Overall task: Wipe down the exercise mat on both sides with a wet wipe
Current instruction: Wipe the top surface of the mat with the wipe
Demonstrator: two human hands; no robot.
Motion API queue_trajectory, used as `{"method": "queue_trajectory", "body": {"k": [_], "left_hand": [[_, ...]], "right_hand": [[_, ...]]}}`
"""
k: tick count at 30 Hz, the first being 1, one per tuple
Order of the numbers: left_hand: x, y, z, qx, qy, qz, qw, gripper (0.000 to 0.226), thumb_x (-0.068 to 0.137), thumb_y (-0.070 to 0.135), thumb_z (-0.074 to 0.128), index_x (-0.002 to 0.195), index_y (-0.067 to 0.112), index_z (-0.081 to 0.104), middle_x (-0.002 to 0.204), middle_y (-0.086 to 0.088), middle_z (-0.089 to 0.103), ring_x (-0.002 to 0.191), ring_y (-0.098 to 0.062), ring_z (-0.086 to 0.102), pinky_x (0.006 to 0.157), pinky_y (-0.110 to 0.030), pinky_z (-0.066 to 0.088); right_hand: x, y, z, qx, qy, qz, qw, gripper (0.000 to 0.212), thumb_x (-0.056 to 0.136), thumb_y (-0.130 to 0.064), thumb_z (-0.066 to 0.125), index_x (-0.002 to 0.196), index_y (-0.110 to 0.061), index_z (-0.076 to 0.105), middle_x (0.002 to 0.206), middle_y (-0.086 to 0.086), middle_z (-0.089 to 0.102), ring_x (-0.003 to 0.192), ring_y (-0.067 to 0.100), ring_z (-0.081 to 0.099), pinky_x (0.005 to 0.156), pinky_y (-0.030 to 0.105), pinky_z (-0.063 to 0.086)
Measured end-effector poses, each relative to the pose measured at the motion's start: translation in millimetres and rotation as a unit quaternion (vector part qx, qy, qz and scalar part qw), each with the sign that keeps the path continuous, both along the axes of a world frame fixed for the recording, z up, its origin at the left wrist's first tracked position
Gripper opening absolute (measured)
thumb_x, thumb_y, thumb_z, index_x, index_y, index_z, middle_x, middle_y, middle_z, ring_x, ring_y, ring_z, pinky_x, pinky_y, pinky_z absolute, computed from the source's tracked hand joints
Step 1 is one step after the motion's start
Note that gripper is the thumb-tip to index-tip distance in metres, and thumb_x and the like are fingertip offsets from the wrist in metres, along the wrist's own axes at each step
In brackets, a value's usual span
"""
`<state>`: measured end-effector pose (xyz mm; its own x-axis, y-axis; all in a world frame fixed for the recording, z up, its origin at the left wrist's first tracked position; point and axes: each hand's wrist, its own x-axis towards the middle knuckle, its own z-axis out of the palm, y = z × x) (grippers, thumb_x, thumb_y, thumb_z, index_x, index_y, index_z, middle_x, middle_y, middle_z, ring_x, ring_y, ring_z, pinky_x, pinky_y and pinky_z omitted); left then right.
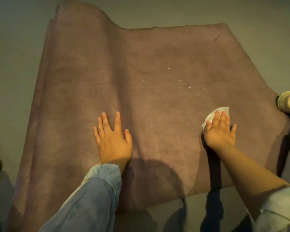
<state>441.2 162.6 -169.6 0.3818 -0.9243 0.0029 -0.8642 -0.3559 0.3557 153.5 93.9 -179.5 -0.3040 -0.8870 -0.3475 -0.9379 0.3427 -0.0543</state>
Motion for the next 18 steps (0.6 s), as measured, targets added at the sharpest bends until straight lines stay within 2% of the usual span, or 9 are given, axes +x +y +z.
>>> {"method": "queue_trajectory", "body": {"k": [4, 9, 14, 18], "left_hand": [[-0.1, -0.3, -1.0, -0.001, -0.005, 0.001, 1.0, 0.063, 0.091, 0.031, 0.046, 0.149, 0.023, 0.022, 0.156, -0.018, 0.011, 0.144, -0.032, 0.007, 0.115, -0.045, 0.002], [0.3, -0.3, -2.3, 0.002, -0.01, -0.003, 1.0, 0.063, 0.091, 0.032, 0.045, 0.149, 0.023, 0.022, 0.156, -0.018, 0.012, 0.144, -0.033, 0.008, 0.115, -0.045, 0.002], [0.4, 0.5, -1.2, 0.0, -0.014, -0.001, 1.0, 0.063, 0.091, 0.032, 0.046, 0.149, 0.022, 0.022, 0.155, -0.019, 0.013, 0.143, -0.033, 0.009, 0.115, -0.046, 0.004], [0.9, 0.5, 0.2, 0.003, -0.012, -0.004, 1.0, 0.062, 0.093, 0.033, 0.044, 0.149, 0.023, 0.02, 0.156, -0.017, 0.01, 0.144, -0.032, 0.006, 0.116, -0.044, 0.002]], "right_hand": [[33.5, 6.6, -1.3, -0.015, -0.018, -0.011, 1.0, 0.059, 0.102, -0.033, 0.013, 0.149, -0.005, -0.008, 0.157, 0.015, -0.011, 0.145, 0.029, -0.011, 0.116, 0.042, -0.006], [99.3, 32.4, -3.7, -0.023, -0.034, 0.137, 0.99, 0.058, 0.102, -0.034, 0.014, 0.149, -0.011, -0.012, 0.155, 0.017, -0.017, 0.143, 0.034, -0.015, 0.114, 0.043, -0.01], [148.9, 88.3, -6.1, -0.049, -0.063, 0.296, 0.952, 0.059, 0.101, -0.035, 0.019, 0.146, -0.02, -0.016, 0.156, 0.009, -0.018, 0.142, 0.028, -0.02, 0.104, 0.037, -0.029], [132.1, 105.9, -9.2, -0.052, -0.06, 0.325, 0.942, 0.058, 0.101, -0.036, 0.019, 0.141, -0.024, -0.022, 0.157, -0.001, -0.018, 0.143, 0.017, -0.02, 0.102, 0.035, -0.032]]}}
